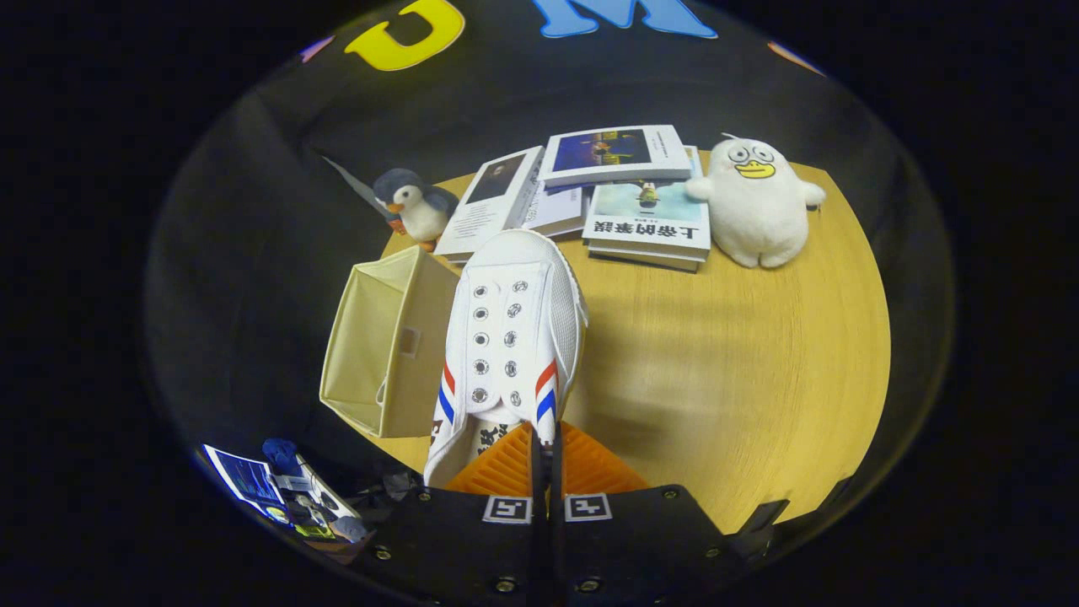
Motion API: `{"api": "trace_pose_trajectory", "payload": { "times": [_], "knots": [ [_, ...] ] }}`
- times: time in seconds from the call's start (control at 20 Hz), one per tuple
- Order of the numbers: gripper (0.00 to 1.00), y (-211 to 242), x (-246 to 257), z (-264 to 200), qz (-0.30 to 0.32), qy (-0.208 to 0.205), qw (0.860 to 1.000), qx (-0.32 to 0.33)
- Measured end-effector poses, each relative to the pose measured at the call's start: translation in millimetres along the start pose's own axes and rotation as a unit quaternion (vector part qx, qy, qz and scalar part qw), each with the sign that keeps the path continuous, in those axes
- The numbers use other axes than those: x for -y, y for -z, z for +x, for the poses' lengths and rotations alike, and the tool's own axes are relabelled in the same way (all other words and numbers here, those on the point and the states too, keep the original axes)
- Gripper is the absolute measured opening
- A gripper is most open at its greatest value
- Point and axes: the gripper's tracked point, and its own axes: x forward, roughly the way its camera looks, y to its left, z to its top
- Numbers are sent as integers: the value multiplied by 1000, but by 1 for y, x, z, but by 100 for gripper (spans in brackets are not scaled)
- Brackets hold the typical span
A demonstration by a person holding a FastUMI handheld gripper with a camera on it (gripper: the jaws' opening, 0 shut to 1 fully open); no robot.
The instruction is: Open the storage box then place both shoes into the box .Put the left shoe in first, then the right shoe, with the right side of both shoes facing outward in a uniform manner.
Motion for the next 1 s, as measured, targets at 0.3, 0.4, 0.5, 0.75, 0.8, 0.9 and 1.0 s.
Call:
{"api": "trace_pose_trajectory", "payload": {
  "times": [0.3,0.4,0.5,0.75,0.8,0.9,1.0],
  "knots": [
    [0,-27,-59,9,-35,-34,999,-2],
    [0,-34,-78,12,-48,-45,998,-4],
    [0,-40,-96,17,-64,-50,997,-8],
    [0,-45,-139,27,-109,-52,992,-27],
    [0,-45,-145,31,-117,-52,991,-32],
    [0,-45,-158,39,-128,-55,989,-40],
    [0,-45,-169,47,-139,-58,987,-47]
  ]
}}
